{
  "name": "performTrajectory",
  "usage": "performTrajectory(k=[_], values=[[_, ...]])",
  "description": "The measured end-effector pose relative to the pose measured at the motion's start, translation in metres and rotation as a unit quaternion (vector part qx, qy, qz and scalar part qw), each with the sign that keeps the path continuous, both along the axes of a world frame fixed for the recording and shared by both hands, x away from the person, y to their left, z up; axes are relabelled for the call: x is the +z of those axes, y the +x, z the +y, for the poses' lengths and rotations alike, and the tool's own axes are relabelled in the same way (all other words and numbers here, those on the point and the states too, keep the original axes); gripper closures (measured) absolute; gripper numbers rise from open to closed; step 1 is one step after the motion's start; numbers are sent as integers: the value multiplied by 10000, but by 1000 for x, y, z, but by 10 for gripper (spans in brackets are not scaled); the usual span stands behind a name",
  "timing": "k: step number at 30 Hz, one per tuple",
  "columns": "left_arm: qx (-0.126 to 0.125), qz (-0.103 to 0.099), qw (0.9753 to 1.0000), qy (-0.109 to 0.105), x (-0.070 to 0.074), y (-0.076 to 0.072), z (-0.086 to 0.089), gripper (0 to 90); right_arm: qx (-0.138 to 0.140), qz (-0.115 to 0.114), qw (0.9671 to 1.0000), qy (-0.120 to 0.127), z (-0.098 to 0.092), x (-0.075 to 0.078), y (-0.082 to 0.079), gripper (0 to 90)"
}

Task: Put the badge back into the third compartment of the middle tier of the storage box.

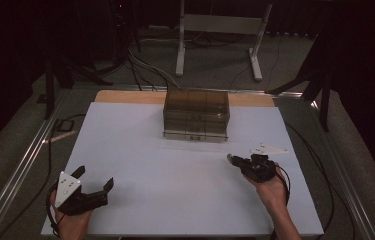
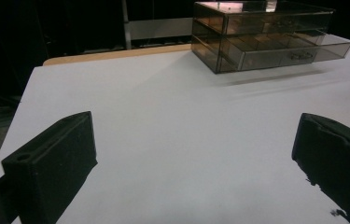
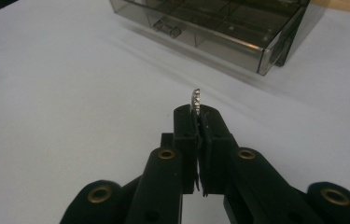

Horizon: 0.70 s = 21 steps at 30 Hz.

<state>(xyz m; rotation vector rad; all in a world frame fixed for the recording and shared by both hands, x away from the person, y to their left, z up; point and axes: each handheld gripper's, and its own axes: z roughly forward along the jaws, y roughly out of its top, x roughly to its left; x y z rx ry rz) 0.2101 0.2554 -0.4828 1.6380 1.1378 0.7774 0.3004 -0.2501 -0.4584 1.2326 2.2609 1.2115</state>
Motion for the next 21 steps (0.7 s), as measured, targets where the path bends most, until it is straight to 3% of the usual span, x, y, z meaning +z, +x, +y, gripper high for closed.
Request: performTrajectory(k=[21], values=[[-4,54,10000,12,-1,1,-1,7,-147,-81,9996,210,4,8,11,878]])
